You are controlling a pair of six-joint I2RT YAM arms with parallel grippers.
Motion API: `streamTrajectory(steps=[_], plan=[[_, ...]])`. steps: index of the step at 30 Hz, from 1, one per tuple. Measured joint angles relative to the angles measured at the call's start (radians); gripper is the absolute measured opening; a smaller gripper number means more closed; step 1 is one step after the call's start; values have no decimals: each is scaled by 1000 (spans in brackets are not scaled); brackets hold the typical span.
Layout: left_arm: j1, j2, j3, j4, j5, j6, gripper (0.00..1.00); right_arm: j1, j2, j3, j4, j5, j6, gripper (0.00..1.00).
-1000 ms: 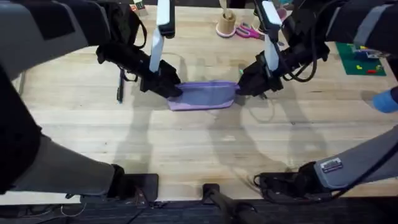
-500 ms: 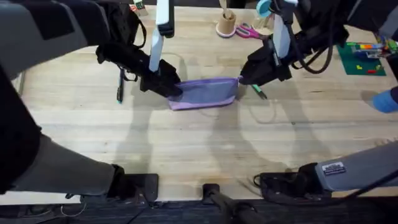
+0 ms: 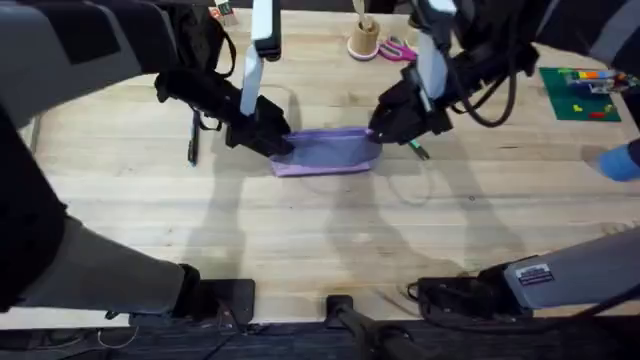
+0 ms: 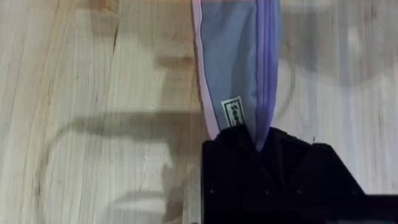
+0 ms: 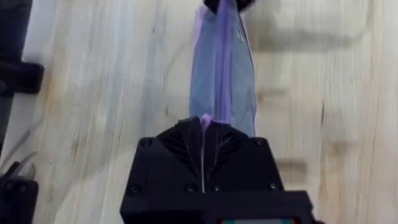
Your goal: Unzip the bag, pick up the pens from the table one at a time and place them inside, then zip the bag closed.
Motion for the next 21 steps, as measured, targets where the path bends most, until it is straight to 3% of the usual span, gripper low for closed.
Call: streamTrajectory(steps=[21], plan=[[1,0,0,1,-1,0,41,286,0,1,326,7,247,29]])
